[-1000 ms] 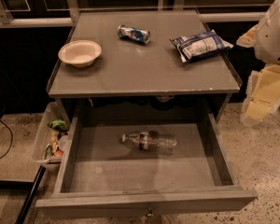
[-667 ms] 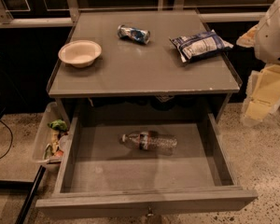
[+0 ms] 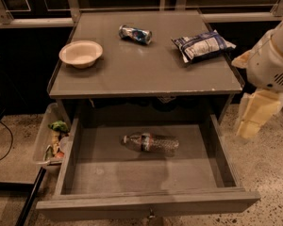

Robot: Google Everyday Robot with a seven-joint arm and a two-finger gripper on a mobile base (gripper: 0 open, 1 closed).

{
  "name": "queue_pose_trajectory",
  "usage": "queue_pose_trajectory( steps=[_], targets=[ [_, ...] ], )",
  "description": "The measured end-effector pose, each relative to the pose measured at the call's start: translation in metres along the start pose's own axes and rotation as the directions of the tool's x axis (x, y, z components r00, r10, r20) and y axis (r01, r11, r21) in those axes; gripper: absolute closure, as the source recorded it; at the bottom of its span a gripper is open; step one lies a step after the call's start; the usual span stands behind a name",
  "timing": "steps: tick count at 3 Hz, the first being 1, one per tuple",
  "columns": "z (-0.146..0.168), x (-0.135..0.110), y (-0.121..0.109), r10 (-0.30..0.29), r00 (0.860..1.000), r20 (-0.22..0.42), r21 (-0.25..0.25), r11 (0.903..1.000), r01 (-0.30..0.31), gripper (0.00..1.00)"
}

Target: Pick water bottle from top drawer and place on counter

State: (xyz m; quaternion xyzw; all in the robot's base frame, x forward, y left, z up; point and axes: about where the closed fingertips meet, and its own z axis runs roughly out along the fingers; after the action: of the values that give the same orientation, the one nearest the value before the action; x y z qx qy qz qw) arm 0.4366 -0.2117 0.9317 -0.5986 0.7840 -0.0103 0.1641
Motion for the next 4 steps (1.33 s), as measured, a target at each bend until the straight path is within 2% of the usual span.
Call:
queue_pose_trajectory(
  steps=[1,2,3,4],
  targets=[
    [0.04,0.0,0.009,-0.014,0.997,0.079,-0.026,0.9995,0.016,0.0],
    [0.084,-0.007,0.018,-0.027,0.985,0.169,-0.052,0.998,0.036,0.0],
    [0.129,-0.012,0.03,-0.017,0.975,0.222,-0.112,0.9928,0.043,0.0],
    [0.129,-0.012,0.03,-0.017,0.975,0.222,-0.112,0.9928,0.043,0.0]
  ],
)
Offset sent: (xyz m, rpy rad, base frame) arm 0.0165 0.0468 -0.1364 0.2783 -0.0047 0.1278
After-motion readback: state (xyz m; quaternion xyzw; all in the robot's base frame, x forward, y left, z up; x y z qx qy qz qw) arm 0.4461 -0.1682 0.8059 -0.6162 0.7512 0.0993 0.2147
